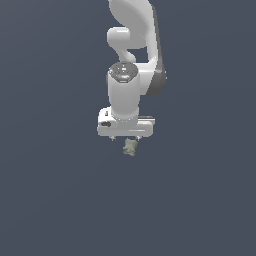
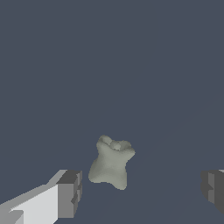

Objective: Pick up the object and move it to a goal position.

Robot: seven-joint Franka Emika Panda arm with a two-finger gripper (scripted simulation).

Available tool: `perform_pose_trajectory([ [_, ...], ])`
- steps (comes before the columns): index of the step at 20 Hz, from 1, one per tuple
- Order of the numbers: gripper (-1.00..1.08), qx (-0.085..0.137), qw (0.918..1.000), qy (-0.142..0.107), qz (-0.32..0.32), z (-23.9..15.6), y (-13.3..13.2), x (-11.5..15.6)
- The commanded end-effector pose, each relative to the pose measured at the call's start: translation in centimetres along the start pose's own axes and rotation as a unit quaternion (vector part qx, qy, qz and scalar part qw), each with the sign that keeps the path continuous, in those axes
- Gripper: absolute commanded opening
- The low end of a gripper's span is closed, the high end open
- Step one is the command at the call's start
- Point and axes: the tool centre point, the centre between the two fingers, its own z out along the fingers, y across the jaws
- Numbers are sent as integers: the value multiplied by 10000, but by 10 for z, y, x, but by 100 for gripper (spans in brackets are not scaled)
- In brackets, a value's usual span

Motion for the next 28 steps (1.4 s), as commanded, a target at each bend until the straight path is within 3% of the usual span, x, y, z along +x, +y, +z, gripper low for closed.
perform_pose_trajectory([
  [1, 100, 0, 10000, 0, 0, 0, 0, 0],
  [12, 100, -180, 9996, 101, -177, -8, 11, 5],
  [28, 100, -105, 9996, 58, 274, 20, -3, -8],
])
